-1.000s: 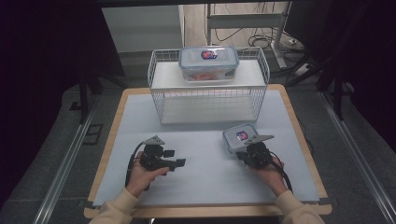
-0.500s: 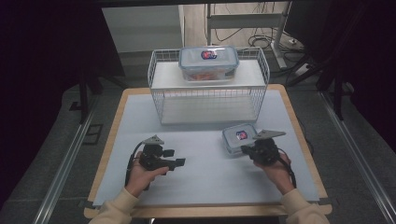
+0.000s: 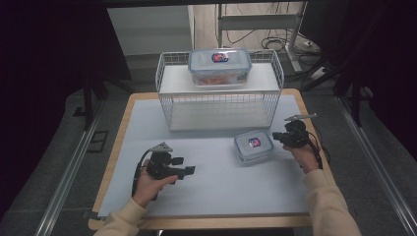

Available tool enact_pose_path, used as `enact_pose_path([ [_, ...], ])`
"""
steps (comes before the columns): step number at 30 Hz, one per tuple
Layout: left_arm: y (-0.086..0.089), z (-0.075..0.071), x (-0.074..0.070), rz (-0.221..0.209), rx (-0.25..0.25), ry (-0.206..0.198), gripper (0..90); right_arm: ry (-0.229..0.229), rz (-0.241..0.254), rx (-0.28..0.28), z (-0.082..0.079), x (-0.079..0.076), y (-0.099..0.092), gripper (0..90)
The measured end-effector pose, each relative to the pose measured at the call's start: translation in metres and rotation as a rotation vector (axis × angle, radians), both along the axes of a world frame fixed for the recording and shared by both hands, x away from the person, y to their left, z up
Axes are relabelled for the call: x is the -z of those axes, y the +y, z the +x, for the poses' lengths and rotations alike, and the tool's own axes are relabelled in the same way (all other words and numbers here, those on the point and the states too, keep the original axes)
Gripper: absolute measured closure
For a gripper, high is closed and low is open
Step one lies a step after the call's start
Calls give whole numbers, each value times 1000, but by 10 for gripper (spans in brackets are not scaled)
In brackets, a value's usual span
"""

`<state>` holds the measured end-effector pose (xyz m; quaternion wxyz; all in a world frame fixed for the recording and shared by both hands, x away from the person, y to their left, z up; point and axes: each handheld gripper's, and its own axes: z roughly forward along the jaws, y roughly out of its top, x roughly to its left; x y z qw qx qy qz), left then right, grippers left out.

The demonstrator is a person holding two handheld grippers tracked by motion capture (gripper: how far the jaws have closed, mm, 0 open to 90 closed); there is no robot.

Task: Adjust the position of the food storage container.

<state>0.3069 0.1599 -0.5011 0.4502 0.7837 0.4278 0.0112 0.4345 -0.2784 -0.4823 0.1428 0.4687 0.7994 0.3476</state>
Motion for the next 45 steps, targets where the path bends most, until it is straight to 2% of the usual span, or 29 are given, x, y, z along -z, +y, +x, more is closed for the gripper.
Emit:
enact_pose_path([
  [4,1,1,1,2,-3,1,308,21,-16,-37,7,8,7,895],
  [5,2,1,1,2,-6,1,308,9,-34,-39,8,9,9,895],
  [9,4,1,0,-3,-11,-2,310,30,-8,-46,8,10,7,895],
  [12,8,2,-1,-11,-22,1,310,42,-5,-76,4,9,11,895],
  [14,10,2,-1,-15,-28,2,310,33,4,-96,-1,7,17,895],
  [22,23,3,-2,-34,-72,6,311,42,27,-136,-23,11,39,895],
  [24,23,4,-2,-34,-73,7,311,44,30,-138,-26,12,41,895],
  [33,26,6,0,-34,-87,15,311,50,58,-224,-45,15,68,895],
  [45,27,8,2,-26,-98,18,310,57,64,-281,-54,16,86,895],
])
